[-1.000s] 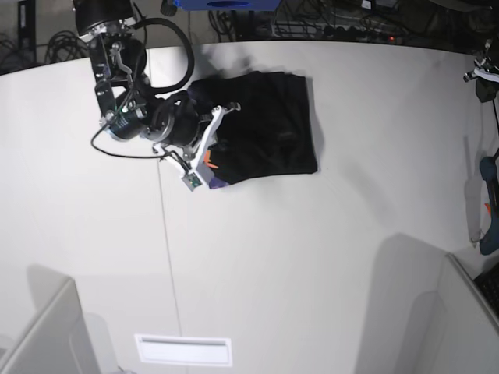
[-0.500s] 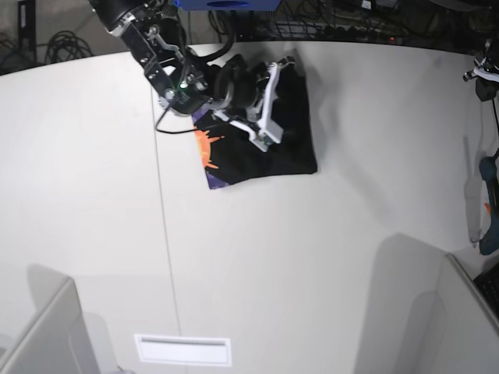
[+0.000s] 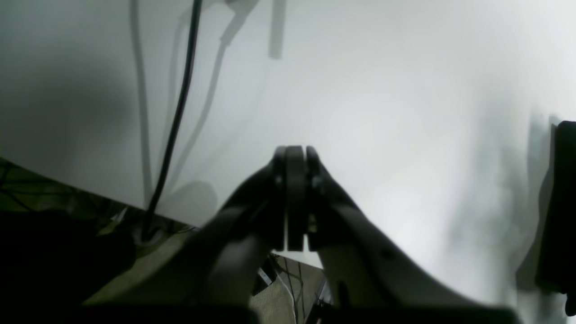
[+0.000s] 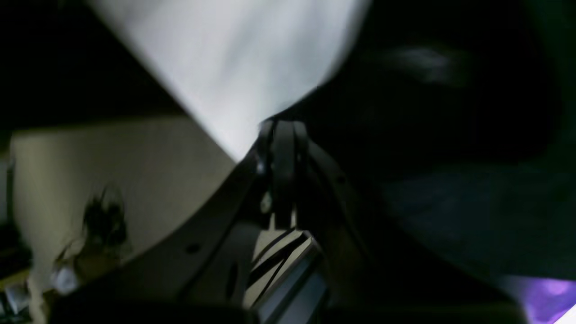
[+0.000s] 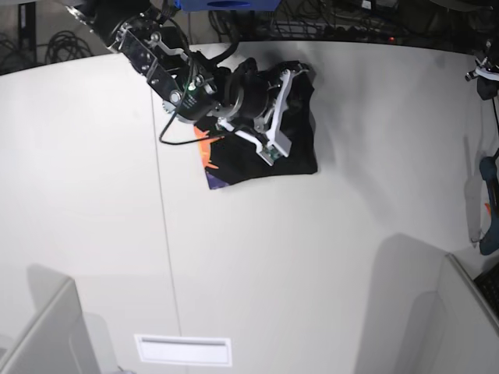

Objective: Fold the T-shirt properly
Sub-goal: 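Press and smooth the folded bundle with the right gripper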

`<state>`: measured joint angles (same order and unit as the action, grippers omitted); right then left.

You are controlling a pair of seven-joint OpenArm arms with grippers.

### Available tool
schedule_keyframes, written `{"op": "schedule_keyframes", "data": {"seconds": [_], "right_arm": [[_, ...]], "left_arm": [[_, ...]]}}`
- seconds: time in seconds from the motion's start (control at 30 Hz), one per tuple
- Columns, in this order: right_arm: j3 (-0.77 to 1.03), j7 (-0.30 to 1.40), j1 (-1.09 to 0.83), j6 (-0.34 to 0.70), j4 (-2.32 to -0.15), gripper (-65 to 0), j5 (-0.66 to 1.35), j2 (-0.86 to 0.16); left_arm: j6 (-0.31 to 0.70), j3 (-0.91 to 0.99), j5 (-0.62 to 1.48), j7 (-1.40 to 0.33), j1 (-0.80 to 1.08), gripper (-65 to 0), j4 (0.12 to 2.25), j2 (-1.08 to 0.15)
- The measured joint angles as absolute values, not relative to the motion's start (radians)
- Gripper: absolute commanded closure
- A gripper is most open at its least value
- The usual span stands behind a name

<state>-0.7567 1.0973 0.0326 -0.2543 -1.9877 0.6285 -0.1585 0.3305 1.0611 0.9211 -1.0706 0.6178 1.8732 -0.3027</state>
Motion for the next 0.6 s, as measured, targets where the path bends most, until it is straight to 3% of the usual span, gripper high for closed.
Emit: {"op": "schedule_keyframes", "data": {"seconds": [0.4, 0.6], "right_arm": [[-0.757, 0.994, 0.148, -0.270, -1.766, 0.0, 0.630, -0.137], [-0.766, 0.982, 0.192, -0.270, -1.698, 0.0, 0.642, -0.046]], "left_arm": [[0.330, 1.063, 0.921, -1.071, 0.620, 0.0, 1.873, -0.299], [0.330, 1.059, 0.921, -1.071, 0.620, 0.0, 1.873, -0.297]]}}
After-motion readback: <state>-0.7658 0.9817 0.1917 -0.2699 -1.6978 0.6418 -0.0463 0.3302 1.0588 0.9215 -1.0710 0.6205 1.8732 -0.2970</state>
